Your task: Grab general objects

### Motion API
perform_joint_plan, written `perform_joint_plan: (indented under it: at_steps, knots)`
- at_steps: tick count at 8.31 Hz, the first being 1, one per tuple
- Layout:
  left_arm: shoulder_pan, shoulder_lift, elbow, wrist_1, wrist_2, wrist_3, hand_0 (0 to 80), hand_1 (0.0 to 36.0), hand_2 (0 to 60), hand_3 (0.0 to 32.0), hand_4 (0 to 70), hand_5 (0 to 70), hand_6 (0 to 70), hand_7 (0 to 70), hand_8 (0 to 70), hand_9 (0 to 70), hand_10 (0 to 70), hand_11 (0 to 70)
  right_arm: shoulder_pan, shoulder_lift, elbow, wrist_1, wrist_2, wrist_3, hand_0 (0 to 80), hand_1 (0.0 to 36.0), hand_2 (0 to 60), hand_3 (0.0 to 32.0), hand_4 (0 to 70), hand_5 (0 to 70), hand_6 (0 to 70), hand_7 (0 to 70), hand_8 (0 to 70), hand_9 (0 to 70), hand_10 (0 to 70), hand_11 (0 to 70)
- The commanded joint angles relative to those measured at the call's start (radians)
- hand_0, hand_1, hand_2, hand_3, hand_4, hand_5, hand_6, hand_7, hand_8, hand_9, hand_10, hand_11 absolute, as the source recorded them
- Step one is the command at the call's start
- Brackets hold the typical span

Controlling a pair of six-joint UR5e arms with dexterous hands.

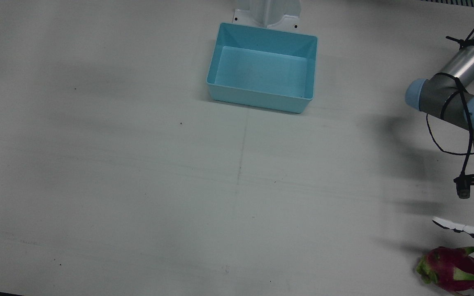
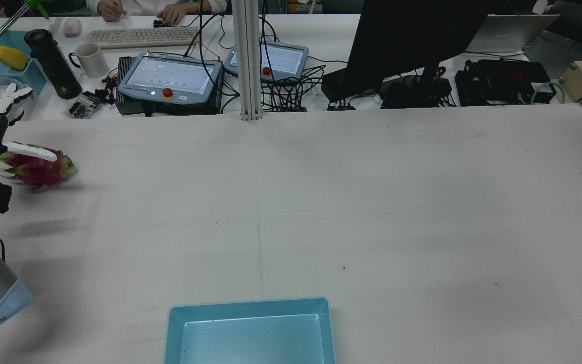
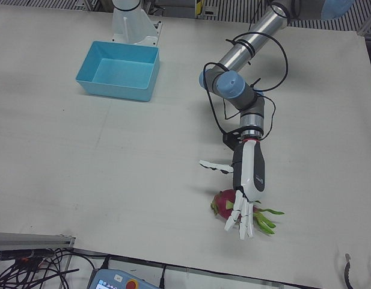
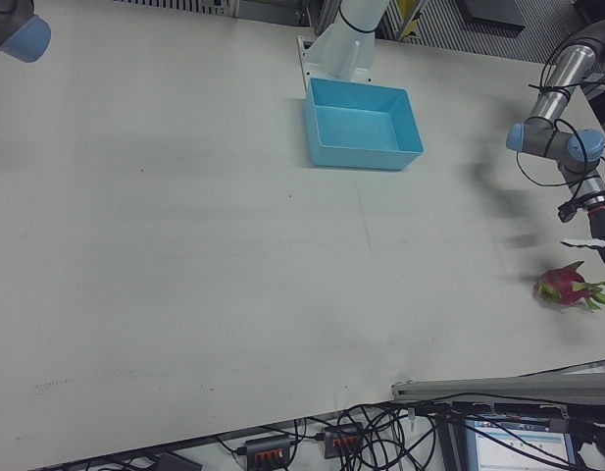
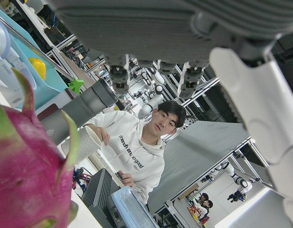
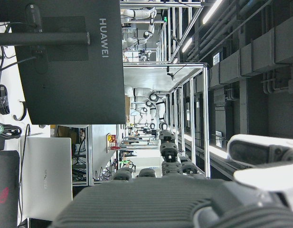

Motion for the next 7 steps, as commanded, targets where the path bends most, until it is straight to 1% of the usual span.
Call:
perform_joint_plan:
  at_steps: [1,6,7]
  knots:
    - [0.0,0.0,0.0,0.0,0.0,0.0,48.5,13.4,0.0,0.0,1.1,14.4,0.0,7.1,0.0,0.0,1.4,3.8,0.0,0.0,0.0,0.0,0.0,0.001,0.0,0.0,0.0,0.0,0.0,0.0,0.0,0.0,0.0,0.0,0.0,0.0]
    - [-0.001,-0.002,-0.003,-0.015,0.0,-0.003,49.3,15.1,1.3,0.0,1.2,14.5,0.0,7.0,0.0,0.0,1.3,3.8,0.0,0.0,0.0,0.0,0.0,0.001,0.0,0.0,0.0,0.0,0.0,0.0,0.0,0.0,0.0,0.0,0.0,0.0]
    - [-0.003,0.0,-0.009,-0.015,0.0,-0.014,49.4,15.1,1.4,0.0,1.2,13.9,0.0,6.8,0.0,0.0,1.0,3.4,0.0,0.0,0.0,0.0,0.0,0.0,0.0,0.0,0.0,0.0,0.0,0.0,0.0,0.0,0.0,0.0,0.0,0.0]
